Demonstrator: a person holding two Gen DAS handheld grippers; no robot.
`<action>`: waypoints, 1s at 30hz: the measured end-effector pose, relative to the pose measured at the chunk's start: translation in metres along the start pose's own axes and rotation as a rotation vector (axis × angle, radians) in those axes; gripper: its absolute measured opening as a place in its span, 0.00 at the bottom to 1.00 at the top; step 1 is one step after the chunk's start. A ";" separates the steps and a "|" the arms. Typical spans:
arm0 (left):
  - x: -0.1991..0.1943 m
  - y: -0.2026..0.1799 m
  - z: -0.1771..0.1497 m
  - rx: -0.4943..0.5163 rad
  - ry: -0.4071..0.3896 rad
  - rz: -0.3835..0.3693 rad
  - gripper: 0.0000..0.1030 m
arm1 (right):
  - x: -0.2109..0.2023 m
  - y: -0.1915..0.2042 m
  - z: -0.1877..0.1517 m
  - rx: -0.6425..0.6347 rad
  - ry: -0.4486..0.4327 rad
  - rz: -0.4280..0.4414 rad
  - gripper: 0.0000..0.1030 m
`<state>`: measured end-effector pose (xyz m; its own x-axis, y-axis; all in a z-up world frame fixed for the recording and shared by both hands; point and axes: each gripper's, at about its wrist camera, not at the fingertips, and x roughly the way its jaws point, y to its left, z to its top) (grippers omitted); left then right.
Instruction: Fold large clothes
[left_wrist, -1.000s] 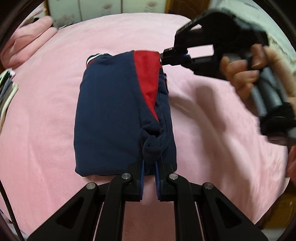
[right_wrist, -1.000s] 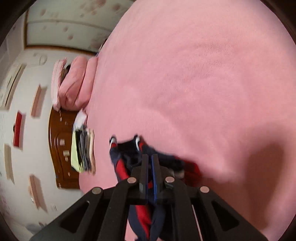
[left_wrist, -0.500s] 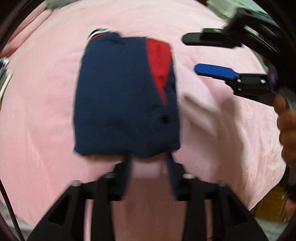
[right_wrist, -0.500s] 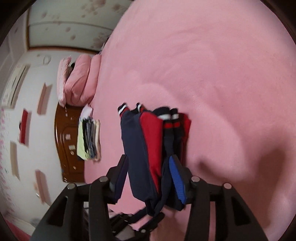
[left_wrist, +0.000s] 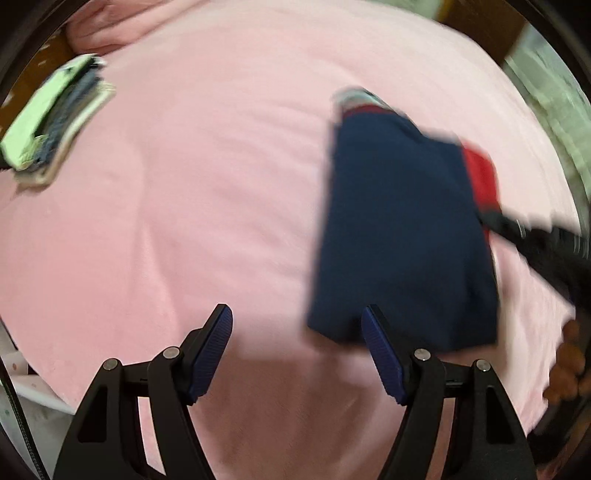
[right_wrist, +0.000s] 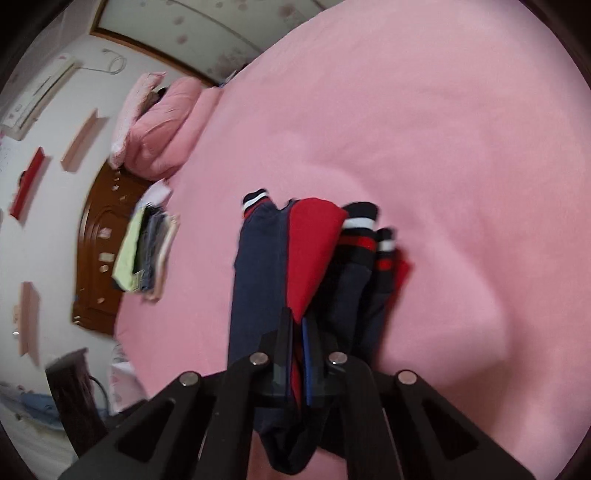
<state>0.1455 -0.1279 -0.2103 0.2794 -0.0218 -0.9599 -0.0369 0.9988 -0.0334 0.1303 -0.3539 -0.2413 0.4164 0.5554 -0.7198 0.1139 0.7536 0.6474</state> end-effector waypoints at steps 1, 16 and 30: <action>-0.004 0.005 0.004 -0.017 -0.021 -0.002 0.69 | -0.004 -0.007 0.000 0.017 -0.001 -0.031 0.03; 0.032 -0.026 0.109 0.138 -0.013 -0.378 0.61 | 0.002 -0.010 0.029 -0.081 -0.063 0.023 0.08; 0.050 -0.009 0.110 0.081 0.043 -0.388 0.06 | -0.019 -0.040 0.018 0.105 -0.183 -0.122 0.02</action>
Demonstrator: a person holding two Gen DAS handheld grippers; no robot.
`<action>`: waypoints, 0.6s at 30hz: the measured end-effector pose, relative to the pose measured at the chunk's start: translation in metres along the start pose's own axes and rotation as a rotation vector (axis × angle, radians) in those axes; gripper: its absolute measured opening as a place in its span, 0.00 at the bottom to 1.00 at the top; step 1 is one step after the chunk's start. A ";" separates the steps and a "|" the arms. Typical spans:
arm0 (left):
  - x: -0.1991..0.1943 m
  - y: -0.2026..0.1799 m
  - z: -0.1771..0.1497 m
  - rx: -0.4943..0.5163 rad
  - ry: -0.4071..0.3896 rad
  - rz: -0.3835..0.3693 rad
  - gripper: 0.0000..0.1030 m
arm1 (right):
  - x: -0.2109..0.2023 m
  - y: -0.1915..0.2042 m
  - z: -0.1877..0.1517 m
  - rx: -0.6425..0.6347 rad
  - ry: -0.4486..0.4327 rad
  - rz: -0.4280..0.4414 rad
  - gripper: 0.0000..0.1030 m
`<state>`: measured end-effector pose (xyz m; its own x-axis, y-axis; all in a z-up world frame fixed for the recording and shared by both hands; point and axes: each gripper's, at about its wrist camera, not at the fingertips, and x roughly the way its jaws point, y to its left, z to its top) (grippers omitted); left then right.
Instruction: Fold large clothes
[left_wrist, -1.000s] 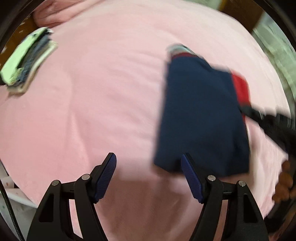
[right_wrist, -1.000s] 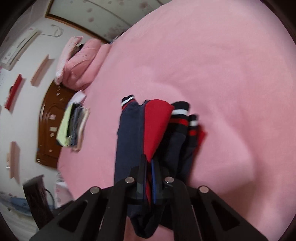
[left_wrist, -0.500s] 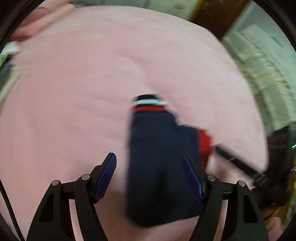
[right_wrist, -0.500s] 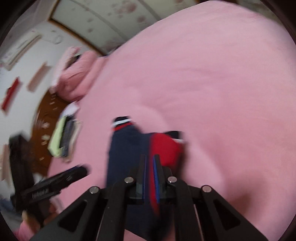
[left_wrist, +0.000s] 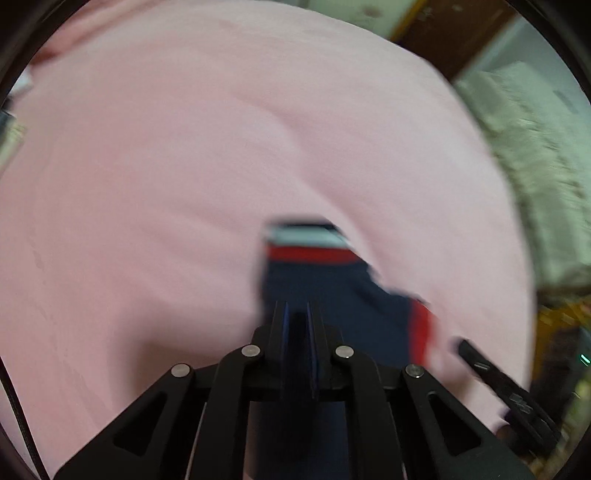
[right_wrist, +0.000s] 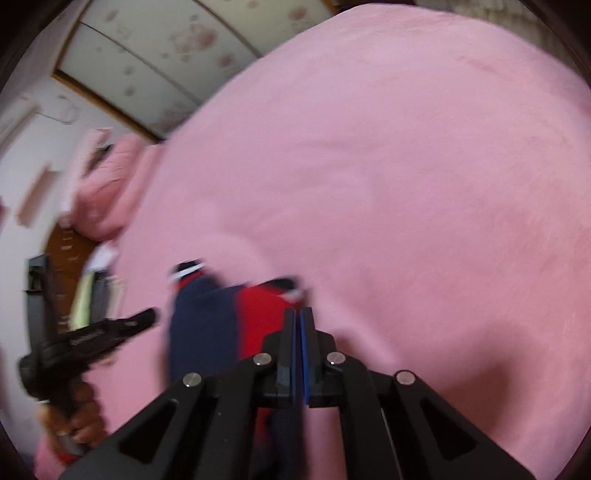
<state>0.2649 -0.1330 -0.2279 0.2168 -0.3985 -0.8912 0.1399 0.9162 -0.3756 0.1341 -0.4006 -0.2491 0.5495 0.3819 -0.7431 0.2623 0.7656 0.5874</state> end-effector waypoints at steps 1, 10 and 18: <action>0.003 -0.002 -0.008 0.005 0.040 -0.046 0.06 | 0.000 0.005 -0.004 -0.013 0.030 0.046 0.02; -0.006 0.014 -0.037 0.063 0.050 0.116 0.07 | 0.005 0.002 -0.040 -0.039 0.149 -0.261 0.05; -0.027 0.019 -0.067 0.064 0.173 0.045 0.54 | -0.026 0.012 -0.041 0.065 0.195 0.022 0.46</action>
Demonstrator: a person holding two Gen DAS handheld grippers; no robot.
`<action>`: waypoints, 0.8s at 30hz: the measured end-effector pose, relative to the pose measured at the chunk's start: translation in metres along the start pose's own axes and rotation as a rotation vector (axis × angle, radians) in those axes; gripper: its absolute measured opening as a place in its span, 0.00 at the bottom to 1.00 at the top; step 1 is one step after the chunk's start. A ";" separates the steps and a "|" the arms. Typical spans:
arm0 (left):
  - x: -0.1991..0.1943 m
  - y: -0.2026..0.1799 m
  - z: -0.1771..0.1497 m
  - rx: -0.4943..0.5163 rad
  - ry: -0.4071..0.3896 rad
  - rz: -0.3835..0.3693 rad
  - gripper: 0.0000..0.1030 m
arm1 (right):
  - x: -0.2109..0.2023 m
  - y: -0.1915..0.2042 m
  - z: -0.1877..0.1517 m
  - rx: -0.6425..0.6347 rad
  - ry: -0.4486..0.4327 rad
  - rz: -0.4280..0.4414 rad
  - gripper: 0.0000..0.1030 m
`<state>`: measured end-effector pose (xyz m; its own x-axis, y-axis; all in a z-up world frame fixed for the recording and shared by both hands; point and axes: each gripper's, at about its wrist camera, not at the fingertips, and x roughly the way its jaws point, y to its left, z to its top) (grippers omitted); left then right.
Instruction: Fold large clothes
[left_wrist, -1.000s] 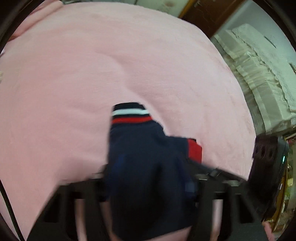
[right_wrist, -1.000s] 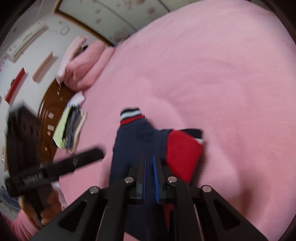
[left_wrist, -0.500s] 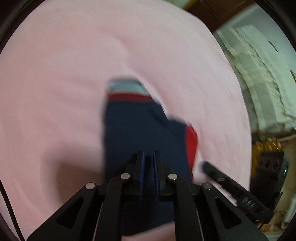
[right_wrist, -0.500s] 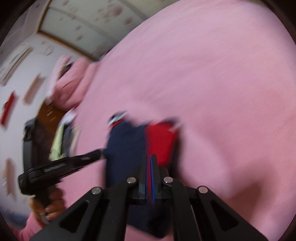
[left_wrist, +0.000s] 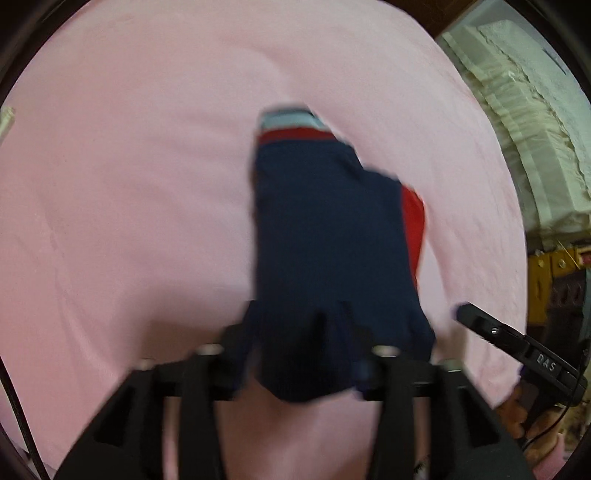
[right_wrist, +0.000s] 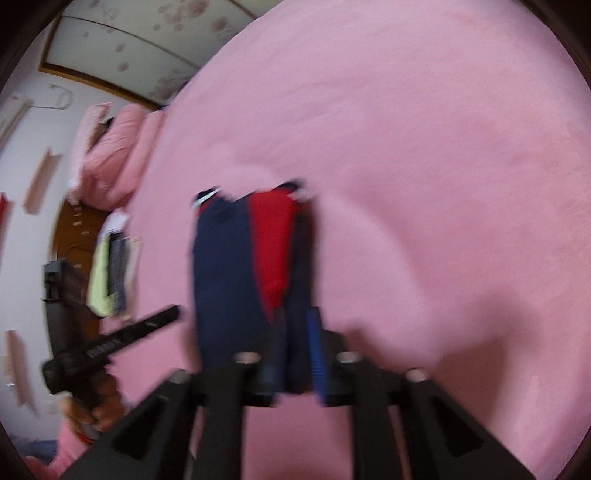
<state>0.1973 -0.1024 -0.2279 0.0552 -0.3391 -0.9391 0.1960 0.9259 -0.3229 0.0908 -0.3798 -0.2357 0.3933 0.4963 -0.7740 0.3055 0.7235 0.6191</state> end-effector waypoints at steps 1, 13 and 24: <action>0.005 -0.002 -0.006 0.005 0.013 0.011 0.55 | 0.010 0.006 -0.005 -0.005 0.029 -0.004 0.59; 0.009 0.035 -0.043 -0.115 0.042 0.067 0.67 | 0.067 0.045 -0.045 -0.057 0.116 -0.033 0.12; -0.039 0.020 -0.044 0.016 -0.131 -0.011 0.42 | 0.055 0.038 -0.048 -0.075 0.171 -0.211 0.40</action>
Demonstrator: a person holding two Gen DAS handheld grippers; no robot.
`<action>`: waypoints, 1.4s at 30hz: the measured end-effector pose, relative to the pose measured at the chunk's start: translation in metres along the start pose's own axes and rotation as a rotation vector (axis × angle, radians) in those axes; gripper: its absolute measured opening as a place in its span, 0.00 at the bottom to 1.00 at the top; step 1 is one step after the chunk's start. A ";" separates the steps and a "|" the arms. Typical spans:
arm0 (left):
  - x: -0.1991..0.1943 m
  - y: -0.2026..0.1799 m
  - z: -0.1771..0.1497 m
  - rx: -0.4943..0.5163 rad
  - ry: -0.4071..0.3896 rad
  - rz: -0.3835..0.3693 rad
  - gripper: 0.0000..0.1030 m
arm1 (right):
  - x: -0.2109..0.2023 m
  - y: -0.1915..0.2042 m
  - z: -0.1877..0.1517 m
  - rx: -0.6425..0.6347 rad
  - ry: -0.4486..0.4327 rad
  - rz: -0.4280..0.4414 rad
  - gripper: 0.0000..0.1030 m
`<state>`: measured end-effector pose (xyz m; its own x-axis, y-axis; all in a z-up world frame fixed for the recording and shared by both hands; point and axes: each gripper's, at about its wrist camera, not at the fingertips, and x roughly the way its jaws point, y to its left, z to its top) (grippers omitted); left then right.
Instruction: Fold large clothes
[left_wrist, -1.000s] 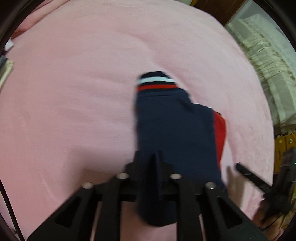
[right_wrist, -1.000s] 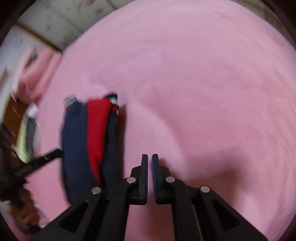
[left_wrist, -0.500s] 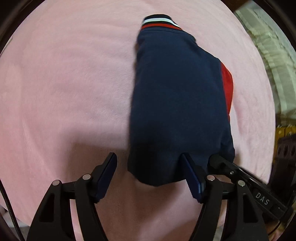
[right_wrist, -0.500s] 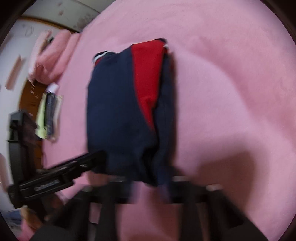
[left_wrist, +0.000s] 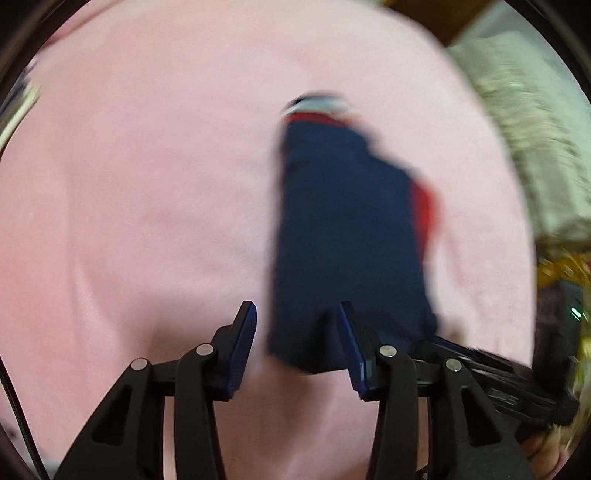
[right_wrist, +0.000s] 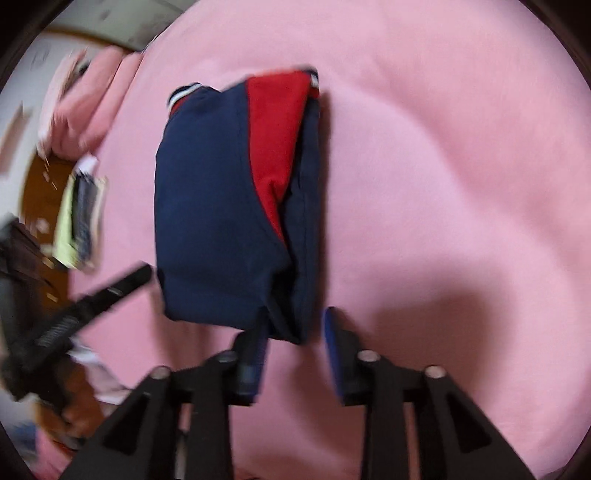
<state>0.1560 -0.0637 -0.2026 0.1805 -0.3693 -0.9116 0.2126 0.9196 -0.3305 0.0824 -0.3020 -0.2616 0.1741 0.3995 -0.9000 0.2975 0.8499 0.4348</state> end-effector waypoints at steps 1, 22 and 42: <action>-0.005 -0.008 -0.002 0.045 -0.020 -0.031 0.41 | -0.007 0.006 0.000 -0.017 -0.032 -0.045 0.40; -0.014 0.003 -0.023 0.067 0.119 0.321 0.78 | -0.019 0.077 -0.013 -0.119 -0.120 -0.255 0.63; -0.040 -0.049 0.008 0.093 0.058 0.345 0.89 | -0.074 0.082 -0.004 -0.115 -0.189 -0.199 0.74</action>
<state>0.1462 -0.0953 -0.1479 0.2023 -0.0289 -0.9789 0.2360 0.9715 0.0201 0.0905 -0.2608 -0.1593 0.2985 0.1595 -0.9410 0.2368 0.9427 0.2349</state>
